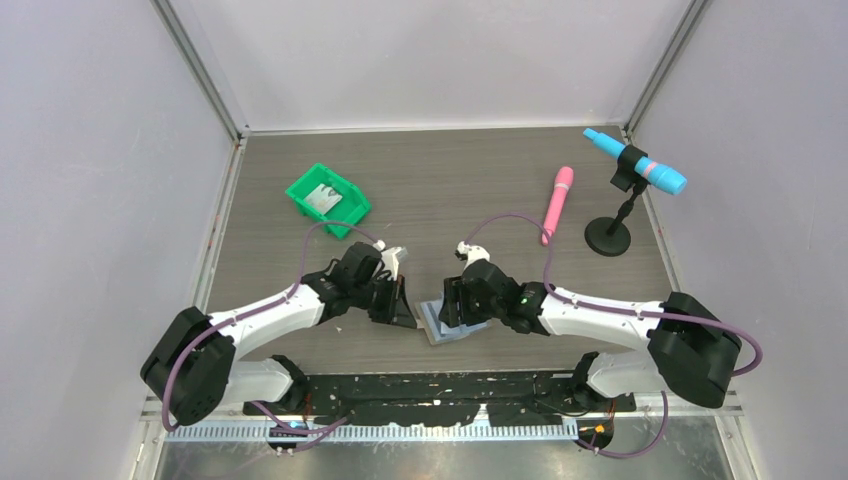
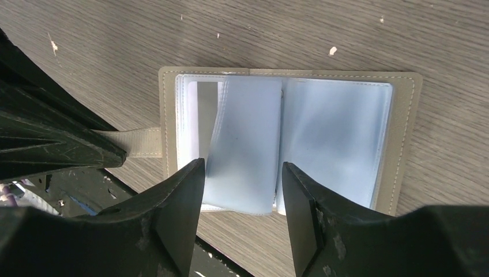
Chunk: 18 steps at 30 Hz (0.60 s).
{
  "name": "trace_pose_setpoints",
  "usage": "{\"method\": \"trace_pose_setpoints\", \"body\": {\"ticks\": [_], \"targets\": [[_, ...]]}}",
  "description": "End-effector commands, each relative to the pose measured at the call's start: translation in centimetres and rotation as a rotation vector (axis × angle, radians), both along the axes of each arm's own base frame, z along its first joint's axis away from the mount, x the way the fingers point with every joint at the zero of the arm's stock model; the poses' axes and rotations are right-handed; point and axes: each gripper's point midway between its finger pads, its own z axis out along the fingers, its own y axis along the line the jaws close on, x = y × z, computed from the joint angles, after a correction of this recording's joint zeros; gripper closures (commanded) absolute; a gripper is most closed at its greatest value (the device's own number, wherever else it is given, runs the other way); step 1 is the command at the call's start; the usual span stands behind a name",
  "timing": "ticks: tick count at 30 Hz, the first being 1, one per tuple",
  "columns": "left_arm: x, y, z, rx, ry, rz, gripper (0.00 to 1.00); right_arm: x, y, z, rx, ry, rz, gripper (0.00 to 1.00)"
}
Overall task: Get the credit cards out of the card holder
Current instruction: Remove the credit card from the card holder.
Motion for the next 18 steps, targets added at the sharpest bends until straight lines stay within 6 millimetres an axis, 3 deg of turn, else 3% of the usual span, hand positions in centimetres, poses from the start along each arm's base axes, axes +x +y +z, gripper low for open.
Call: {"method": "trace_pose_setpoints", "body": {"ticks": [1, 5, 11, 15, 18], "targets": [[0.2, -0.6, 1.2, -0.023, -0.027, -0.035, 1.0, 0.9, 0.0, 1.2, 0.0, -0.052, -0.017, 0.41], [0.2, -0.6, 1.2, -0.021, -0.027, -0.037, 1.0, 1.0, -0.7, 1.1, -0.028, -0.061, -0.03, 0.41], [0.1, -0.5, 1.2, -0.019, -0.028, -0.039, 1.0, 1.1, -4.0, 0.6, -0.156, -0.067, -0.101, 0.41], [-0.1, -0.5, 1.3, -0.026, -0.028, -0.045, 1.0, 1.7, -6.2, 1.6, -0.232, -0.107, -0.168, 0.41], [-0.2, -0.4, 1.4, -0.028, -0.028, -0.048, 1.0, 1.8, -6.4, 2.7, -0.231, -0.118, -0.171, 0.41]]}}
